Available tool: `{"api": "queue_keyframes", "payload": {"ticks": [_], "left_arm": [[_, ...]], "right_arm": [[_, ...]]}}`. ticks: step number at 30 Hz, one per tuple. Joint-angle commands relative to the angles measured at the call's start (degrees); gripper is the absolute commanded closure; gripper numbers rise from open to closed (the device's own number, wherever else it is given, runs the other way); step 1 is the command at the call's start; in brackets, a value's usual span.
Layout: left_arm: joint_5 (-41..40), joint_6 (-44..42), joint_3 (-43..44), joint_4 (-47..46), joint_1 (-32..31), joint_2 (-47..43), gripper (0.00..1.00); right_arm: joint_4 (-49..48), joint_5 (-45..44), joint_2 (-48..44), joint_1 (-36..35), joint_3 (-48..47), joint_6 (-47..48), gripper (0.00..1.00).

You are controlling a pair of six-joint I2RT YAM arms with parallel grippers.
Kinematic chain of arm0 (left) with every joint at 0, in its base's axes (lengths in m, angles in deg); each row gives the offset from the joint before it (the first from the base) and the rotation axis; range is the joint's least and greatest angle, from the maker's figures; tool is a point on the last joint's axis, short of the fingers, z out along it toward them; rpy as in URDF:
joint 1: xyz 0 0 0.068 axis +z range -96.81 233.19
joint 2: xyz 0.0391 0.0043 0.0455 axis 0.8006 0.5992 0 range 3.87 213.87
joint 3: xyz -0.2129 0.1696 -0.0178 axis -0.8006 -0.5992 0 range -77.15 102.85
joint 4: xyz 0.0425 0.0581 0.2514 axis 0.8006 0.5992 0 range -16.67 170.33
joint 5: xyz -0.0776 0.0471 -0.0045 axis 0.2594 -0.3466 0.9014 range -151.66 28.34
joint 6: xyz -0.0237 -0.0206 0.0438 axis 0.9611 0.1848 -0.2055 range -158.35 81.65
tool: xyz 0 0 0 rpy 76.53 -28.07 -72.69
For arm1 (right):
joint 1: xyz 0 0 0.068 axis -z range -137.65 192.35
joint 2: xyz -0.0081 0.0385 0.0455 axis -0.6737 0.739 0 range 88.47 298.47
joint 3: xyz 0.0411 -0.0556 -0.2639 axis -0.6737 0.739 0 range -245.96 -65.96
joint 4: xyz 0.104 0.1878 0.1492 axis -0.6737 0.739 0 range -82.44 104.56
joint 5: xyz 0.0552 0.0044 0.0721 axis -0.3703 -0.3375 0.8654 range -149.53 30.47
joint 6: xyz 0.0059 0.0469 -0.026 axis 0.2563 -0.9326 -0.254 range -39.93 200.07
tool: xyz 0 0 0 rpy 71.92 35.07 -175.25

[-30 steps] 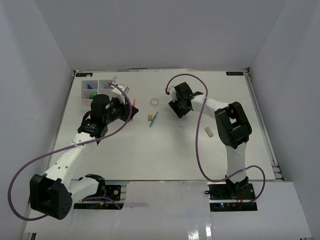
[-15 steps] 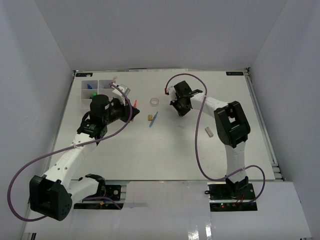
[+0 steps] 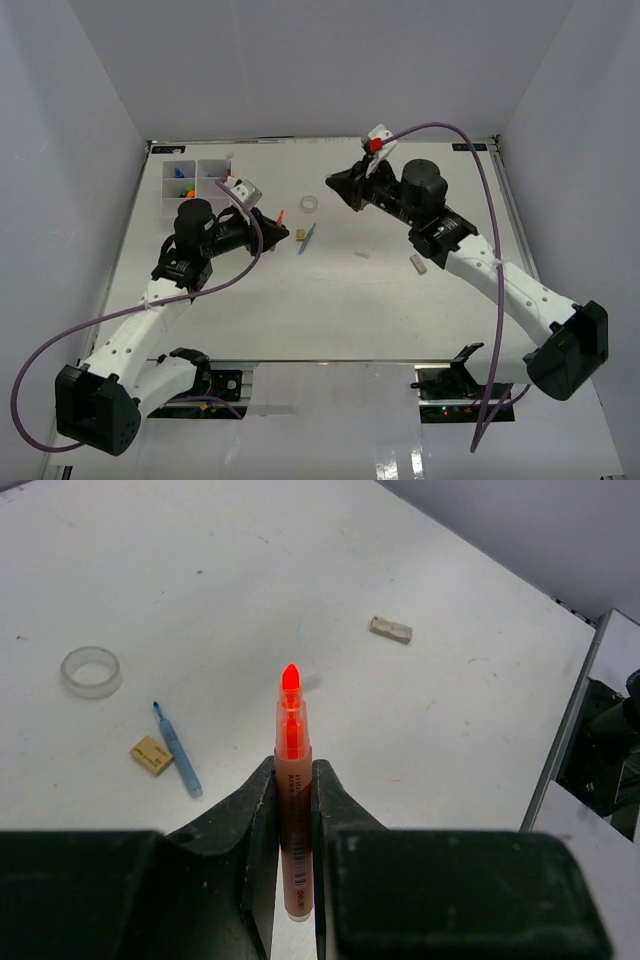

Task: Sort the stationery into containers
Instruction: Pick up the pen cap from the center of the board, then close the pen cap on the pen.

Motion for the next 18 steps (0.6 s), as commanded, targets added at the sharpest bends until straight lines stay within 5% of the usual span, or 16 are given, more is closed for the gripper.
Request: {"api": "queue_keyframes", "payload": {"ticks": [1, 5, 18], "left_arm": [[4.9, 0.5, -1.0, -4.7, 0.1, -2.1, 0.98], [5.7, 2.0, -2.3, -7.3, 0.2, -2.9, 0.98], [8.3, 4.4, -3.9, -11.8, 0.2, -3.9, 0.99]], "right_arm": [[-20.4, 2.9, -1.8, -1.3, 6.1, -10.2, 0.92], [-32.2, 5.0, -3.7, -4.5, 9.9, -12.7, 0.92], [-49.5, 8.5, 0.6, -9.5, 13.4, -17.6, 0.92]]}}
